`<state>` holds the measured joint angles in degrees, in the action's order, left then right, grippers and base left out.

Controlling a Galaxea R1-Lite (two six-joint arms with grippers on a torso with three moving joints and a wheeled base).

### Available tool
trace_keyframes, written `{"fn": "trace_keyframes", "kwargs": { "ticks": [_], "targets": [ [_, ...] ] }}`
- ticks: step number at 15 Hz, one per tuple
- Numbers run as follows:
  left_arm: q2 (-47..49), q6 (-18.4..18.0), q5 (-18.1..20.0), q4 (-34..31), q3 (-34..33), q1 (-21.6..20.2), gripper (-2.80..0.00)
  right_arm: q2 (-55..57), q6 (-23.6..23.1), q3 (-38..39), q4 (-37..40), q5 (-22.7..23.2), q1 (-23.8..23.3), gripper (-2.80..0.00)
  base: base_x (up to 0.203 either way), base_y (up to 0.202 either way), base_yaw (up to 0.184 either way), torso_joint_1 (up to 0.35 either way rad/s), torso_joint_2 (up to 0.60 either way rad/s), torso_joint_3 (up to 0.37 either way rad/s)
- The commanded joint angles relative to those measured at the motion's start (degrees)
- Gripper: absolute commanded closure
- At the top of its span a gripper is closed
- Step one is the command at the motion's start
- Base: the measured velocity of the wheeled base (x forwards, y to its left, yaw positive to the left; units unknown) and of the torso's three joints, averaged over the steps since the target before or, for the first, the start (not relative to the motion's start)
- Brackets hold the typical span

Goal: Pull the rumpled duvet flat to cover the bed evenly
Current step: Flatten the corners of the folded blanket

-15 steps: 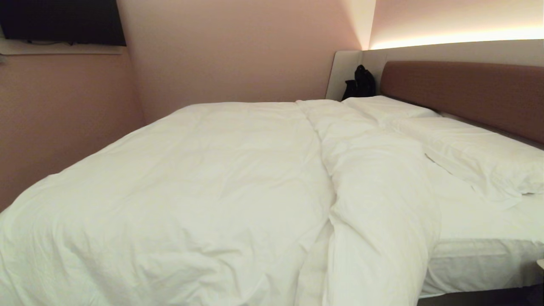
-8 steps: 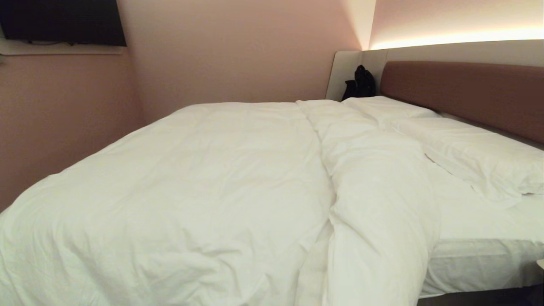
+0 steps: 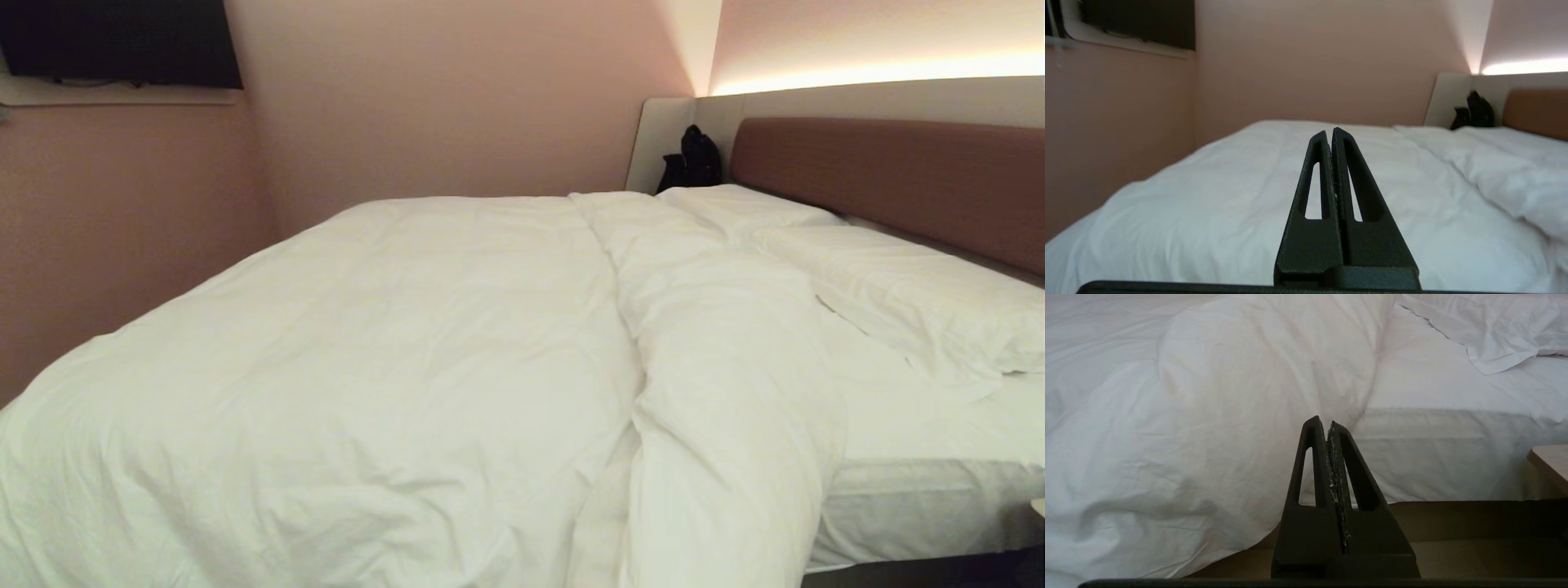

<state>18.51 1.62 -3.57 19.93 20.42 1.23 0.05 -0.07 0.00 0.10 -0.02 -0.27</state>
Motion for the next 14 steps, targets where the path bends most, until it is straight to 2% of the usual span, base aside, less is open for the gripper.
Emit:
{"fn": "trace_keyframes", "kwargs": {
  "ticks": [1, 5, 10, 14],
  "targets": [
    [-4.9, -0.2, 0.3, -1.0, -3.8, -0.1, 0.0, 0.0, 0.0, 0.0, 0.0, 0.0, 0.0, 0.0, 0.0, 0.0, 0.0, 0.0, 0.0, 0.0],
    [-10.3, -1.3, 0.6, -2.3, -9.6, -0.2, 0.0, 0.0, 0.0, 0.0, 0.0, 0.0, 0.0, 0.0, 0.0, 0.0, 0.0, 0.0, 0.0, 0.0],
    [-18.4, -2.9, 3.4, -5.4, -16.9, -0.8, 0.0, 0.0, 0.0, 0.0, 0.0, 0.0, -0.1, 0.0, 0.0, 0.0, 0.0, 0.0, 0.0, 0.0],
    [-18.5, -2.9, 3.7, -5.9, -20.4, -0.9, 0.0, 0.0, 0.0, 0.0, 0.0, 0.0, 0.0, 0.0, 0.0, 0.0, 0.0, 0.0, 0.0, 0.0]
  ]
}}
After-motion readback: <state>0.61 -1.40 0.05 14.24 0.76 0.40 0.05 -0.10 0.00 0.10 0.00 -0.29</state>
